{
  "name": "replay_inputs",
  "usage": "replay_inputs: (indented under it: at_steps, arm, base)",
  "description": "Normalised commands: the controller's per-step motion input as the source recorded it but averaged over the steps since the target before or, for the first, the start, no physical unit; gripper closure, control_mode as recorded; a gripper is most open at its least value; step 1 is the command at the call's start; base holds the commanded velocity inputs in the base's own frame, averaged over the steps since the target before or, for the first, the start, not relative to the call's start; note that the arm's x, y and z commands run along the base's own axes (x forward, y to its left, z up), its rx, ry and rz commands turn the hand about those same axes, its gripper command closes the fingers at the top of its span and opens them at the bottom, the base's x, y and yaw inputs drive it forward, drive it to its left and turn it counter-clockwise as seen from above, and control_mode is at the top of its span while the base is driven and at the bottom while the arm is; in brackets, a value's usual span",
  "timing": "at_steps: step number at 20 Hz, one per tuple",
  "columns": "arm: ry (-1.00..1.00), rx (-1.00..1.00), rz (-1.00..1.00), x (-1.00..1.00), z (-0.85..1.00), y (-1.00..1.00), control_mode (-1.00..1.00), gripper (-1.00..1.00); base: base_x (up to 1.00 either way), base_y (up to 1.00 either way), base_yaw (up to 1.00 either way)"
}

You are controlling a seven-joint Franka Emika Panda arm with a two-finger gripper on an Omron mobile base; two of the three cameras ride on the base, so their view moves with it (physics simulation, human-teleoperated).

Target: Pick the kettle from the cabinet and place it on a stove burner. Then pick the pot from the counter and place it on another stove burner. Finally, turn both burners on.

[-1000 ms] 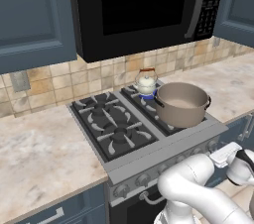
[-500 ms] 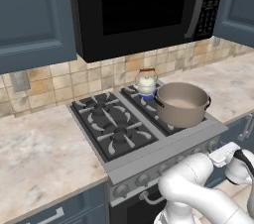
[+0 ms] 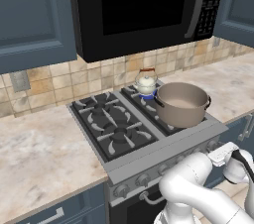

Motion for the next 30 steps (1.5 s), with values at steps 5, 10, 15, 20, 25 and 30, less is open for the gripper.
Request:
replay_inputs:
  at_steps: [5, 10, 15, 20, 25, 30]
  arm:
    - [0.0, 0.0, 0.0, 0.19, -0.08, 0.0, -1.0, -1.0]
    - [0.0, 0.0, 0.01, 0.19, -0.17, 0.03, -1.0, 1.0]
    - [0.01, 0.0, 0.0, 0.22, -0.17, 0.07, -1.0, 1.0]
    - [0.01, -0.08, 0.01, 0.01, -0.1, 0.0, -1.0, 1.0]
    - [-0.07, -0.29, 0.0, -0.1, -0.04, 0.0, -1.0, 1.0]
    - [-0.01, -0.38, 0.0, -0.06, -0.02, 0.0, -1.0, 1.0]
  base:
    - [0.0, 0.0, 0.0]
    - [0.0, 0.0, 0.0]
    - [0.0, 0.0, 0.0]
    - [0.0, 0.0, 0.0]
    - [0.0, 0.0, 0.0]
    - [0.0, 0.0, 0.0]
